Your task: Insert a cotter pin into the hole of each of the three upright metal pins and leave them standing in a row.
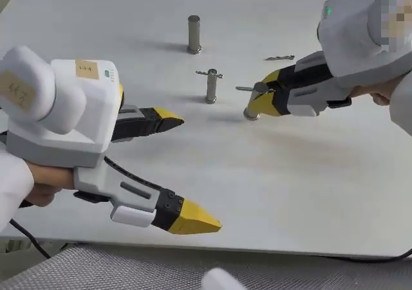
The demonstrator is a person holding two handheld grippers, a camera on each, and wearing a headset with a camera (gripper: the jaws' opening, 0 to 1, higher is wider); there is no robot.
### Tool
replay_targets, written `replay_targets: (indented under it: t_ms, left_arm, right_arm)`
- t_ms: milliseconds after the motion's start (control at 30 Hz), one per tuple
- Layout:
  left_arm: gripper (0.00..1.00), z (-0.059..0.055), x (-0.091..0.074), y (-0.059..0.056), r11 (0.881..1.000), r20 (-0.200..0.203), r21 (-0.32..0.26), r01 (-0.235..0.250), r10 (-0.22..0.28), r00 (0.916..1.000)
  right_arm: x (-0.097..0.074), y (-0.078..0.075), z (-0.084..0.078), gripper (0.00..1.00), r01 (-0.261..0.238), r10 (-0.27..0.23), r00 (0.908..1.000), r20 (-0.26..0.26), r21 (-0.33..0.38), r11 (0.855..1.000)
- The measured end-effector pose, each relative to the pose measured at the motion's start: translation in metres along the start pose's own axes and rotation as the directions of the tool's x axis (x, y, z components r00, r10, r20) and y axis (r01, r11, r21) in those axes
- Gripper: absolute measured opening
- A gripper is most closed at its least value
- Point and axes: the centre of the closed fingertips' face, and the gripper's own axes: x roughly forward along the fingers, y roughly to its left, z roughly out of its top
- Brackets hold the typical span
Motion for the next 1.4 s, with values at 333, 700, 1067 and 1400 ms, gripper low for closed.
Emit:
replay_targets:
  t_ms: [333, 700, 1067, 1400]
  left_arm:
    - [0.98, 0.002, -0.001, 0.003, 1.000, 0.013, -0.021, -0.016, 0.016, 0.9998]
    - [0.97, -0.001, -0.004, 0.006, 0.999, 0.011, -0.036, -0.032, 0.032, 0.9994]
    - [0.97, -0.004, -0.006, 0.004, 0.998, 0.004, -0.045, -0.041, 0.042, 0.9991]
    - [0.93, 0.012, -0.019, 0.026, 0.990, 0.038, 0.031, -0.135, 0.134, 0.9903]
  right_arm:
    - [0.004, -0.015, -0.013, 0.08, -0.016, 0.017, 0.9997, -0.016, 0.003, 1.000]
    - [0.009, -0.017, -0.014, 0.08, -0.039, 0.039, 0.9992, -0.006, -0.024, 0.999]
    - [0.010, -0.019, -0.015, 0.19, -0.012, 0.011, 0.9999, -0.007, -0.065, 0.998]
    - [-0.018, -0.010, 0.003, 0.56, 0.073, -0.083, 0.9916, 0.100, 0.093, 0.993]
